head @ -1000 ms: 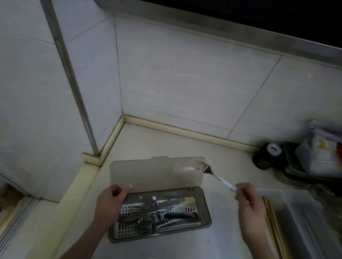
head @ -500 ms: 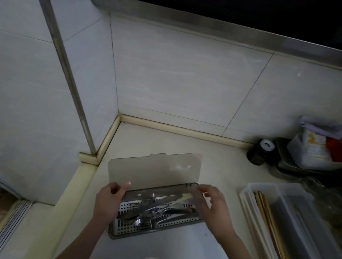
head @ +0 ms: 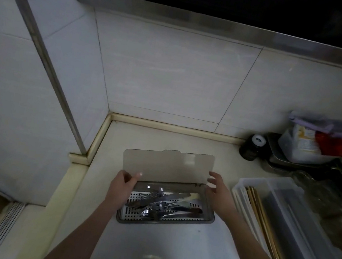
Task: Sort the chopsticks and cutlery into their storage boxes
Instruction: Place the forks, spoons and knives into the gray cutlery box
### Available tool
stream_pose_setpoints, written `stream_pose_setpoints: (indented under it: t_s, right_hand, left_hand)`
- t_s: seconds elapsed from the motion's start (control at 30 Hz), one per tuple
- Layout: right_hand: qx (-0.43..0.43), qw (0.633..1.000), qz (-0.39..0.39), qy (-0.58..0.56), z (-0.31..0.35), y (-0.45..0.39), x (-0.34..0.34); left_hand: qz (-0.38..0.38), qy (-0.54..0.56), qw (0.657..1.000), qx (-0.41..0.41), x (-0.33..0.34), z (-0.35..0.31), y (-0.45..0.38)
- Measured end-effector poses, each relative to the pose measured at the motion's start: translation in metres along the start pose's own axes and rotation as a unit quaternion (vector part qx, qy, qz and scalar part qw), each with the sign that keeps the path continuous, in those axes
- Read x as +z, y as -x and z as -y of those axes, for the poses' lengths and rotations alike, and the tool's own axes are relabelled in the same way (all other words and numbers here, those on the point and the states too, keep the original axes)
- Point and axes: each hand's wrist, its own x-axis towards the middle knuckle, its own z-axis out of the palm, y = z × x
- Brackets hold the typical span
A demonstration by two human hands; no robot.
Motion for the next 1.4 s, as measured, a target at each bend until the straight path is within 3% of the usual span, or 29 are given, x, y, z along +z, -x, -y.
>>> stream_pose_setpoints:
  t_s: [0.17, 0.27, 0.37, 0.43, 0.57, 0.7, 0.8, 0.87, 0.97, 1.1, 1.17, 1.27, 1.33, 1.4]
  right_hand:
    - [0.052, 0.994, 0.004, -0.099, -0.033, 0.025, -0.004]
    - [0.034, 0.985, 0.014, -0.170, -0.026, 0.033, -0.007]
    - [-0.008, 0.967, 0.032, -0.252, -0.005, 0.031, -0.014]
    - [-0.011, 0.958, 0.028, -0.285, 0.005, 0.026, -0.016]
    - [0.007, 0.971, -0.010, -0.240, 0.011, 0.023, -0.016]
    - [0.027, 0.958, -0.043, -0.281, -0.007, 0.030, -0.018]
    - [0.039, 0.972, -0.060, -0.223, -0.022, 0.038, -0.015]
    - [0.036, 0.984, -0.042, -0.170, -0.029, 0.045, -0.009]
    - [0.024, 0.995, 0.018, -0.098, -0.032, 0.056, 0.012]
    - [0.054, 0.994, -0.027, -0.087, -0.032, 0.056, 0.035]
    - [0.068, 0.991, -0.045, -0.102, -0.025, 0.049, 0.040]
    - [0.034, 0.992, -0.022, -0.118, -0.004, 0.035, 0.056]
    - [-0.043, 0.990, 0.009, -0.133, 0.008, 0.026, 0.067]
    - [-0.138, 0.987, 0.048, -0.059, 0.009, 0.016, 0.078]
  left_hand:
    - [0.001, 0.032, 0.999, 0.011, 0.003, 0.002, 0.008]
    - [0.037, 0.103, 0.994, 0.008, -0.003, 0.004, 0.008]
    - [0.119, 0.267, 0.956, -0.035, -0.019, 0.003, 0.004]
    - [0.134, 0.325, 0.935, -0.048, -0.030, 0.000, 0.005]
    - [0.129, 0.275, 0.952, -0.034, -0.042, 0.005, 0.015]
    - [0.146, 0.244, 0.958, -0.032, -0.050, 0.009, 0.029]
    - [0.149, 0.244, 0.958, -0.037, -0.049, 0.009, 0.035]
    - [0.167, 0.188, 0.968, -0.017, -0.043, 0.008, 0.045]
    - [0.240, -0.046, 0.968, 0.053, -0.032, 0.014, 0.059]
    - [0.130, -0.332, 0.909, 0.215, -0.024, 0.032, 0.059]
    - [0.070, -0.381, 0.869, 0.309, -0.025, 0.030, 0.058]
    - [0.039, -0.451, 0.814, 0.364, -0.025, 0.025, 0.051]
    - [0.039, -0.463, 0.820, 0.334, -0.024, 0.019, 0.043]
    - [0.019, -0.478, 0.816, 0.323, -0.022, 0.021, 0.037]
